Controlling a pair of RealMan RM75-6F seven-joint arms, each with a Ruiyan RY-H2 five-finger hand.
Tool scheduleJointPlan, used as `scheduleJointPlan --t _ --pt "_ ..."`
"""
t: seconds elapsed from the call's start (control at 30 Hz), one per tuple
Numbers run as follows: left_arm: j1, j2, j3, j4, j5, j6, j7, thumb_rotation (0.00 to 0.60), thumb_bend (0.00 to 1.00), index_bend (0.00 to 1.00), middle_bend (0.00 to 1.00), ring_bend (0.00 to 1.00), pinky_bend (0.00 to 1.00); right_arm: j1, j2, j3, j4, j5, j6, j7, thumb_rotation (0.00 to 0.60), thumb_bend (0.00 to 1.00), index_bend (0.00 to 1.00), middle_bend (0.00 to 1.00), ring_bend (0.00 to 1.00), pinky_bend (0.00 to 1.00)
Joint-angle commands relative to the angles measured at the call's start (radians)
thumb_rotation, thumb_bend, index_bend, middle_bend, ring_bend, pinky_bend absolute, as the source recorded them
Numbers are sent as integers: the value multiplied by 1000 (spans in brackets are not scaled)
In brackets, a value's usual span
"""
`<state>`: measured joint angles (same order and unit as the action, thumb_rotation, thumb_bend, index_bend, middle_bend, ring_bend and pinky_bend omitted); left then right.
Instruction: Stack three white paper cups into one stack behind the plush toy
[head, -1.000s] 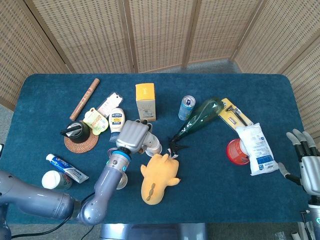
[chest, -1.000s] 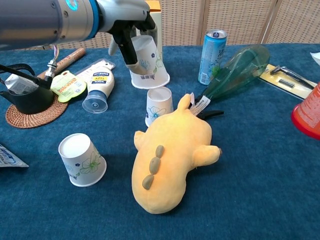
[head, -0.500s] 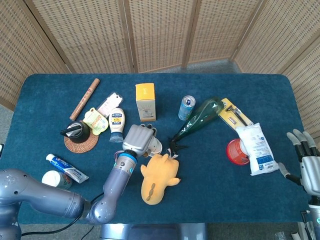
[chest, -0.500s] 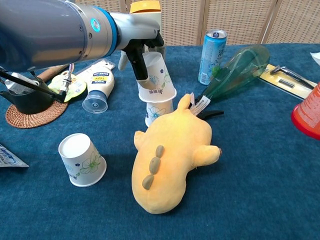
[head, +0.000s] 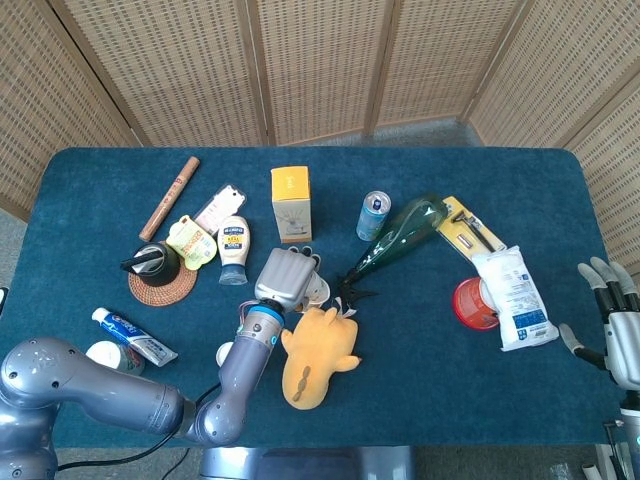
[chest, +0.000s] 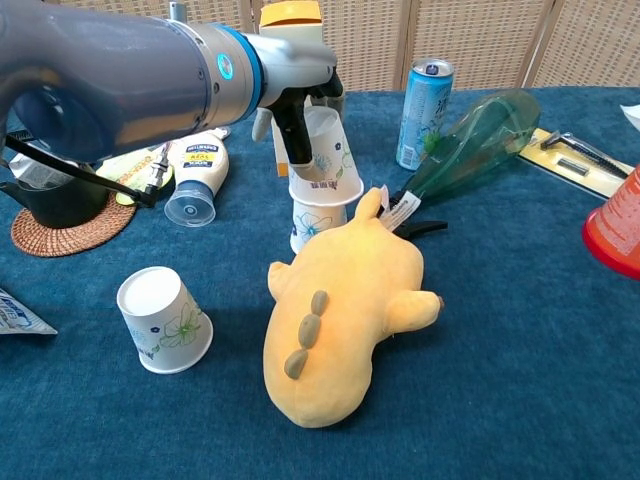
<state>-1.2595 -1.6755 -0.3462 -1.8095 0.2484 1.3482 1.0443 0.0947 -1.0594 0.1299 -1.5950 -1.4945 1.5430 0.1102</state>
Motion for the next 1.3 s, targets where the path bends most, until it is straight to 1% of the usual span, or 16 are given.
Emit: scheduleJointPlan --t 0.03,0.27,0.37,0.43,0.5,0.53,0.6,0.7,0.83,0.97,1.1,1.2,1.3 --pt "-1 -1 2 1 -1 6 7 600 297 367 312 339 593 0 0 0 0 0 0 0 600 330 106 0 0 365" --pt "-4 -8 5 11 -11 3 20 600 292 360 279 325 583 -3 0 -2 -4 -4 4 -1 600 330 107 0 0 365" --pt "-6 -15 4 21 -16 -2 22 600 293 349 250 311 579 -4 2 -2 -5 -4 6 2 600 330 107 0 0 365" --pt "-7 -18 2 23 -19 -3 23 600 292 311 190 281 568 -3 2 1 -5 -2 4 4 600 330 106 0 0 365" --pt "-8 -19 4 21 -14 1 26 600 291 242 90 233 554 -3 4 1 -4 -2 4 6 600 330 107 0 0 365" --pt "-7 -20 6 20 -11 3 27 600 291 225 58 214 549 -3 4 1 -4 -2 4 7 600 329 107 0 0 365" --pt "-6 -20 7 17 -10 6 28 600 290 196 4 146 528 -4 5 1 -5 -3 5 9 600 329 107 0 0 365" --pt "-6 -21 8 16 -6 8 30 600 289 166 0 62 492 -4 5 1 -6 -4 6 9 600 329 106 0 0 365" --pt "2 -10 12 0 3 9 28 600 289 140 0 12 463 -4 4 0 -7 -6 6 5 600 329 107 0 0 365" --pt "33 45 31 -68 34 5 12 600 289 130 0 0 437 -4 4 -1 -6 -6 5 3 600 329 106 0 0 365" --pt "75 126 54 -131 48 -37 -24 600 287 129 0 0 394 -3 3 -2 -11 -10 6 -2 600 330 107 0 0 365" --pt "106 190 75 -176 65 -67 -53 600 287 129 0 0 389 -4 2 -4 -15 -15 8 -12 600 331 106 0 0 365" --pt "146 258 101 -213 105 -106 -103 600 286 129 0 0 386 -3 -1 -6 -16 -18 7 -20 600 329 107 0 0 365"
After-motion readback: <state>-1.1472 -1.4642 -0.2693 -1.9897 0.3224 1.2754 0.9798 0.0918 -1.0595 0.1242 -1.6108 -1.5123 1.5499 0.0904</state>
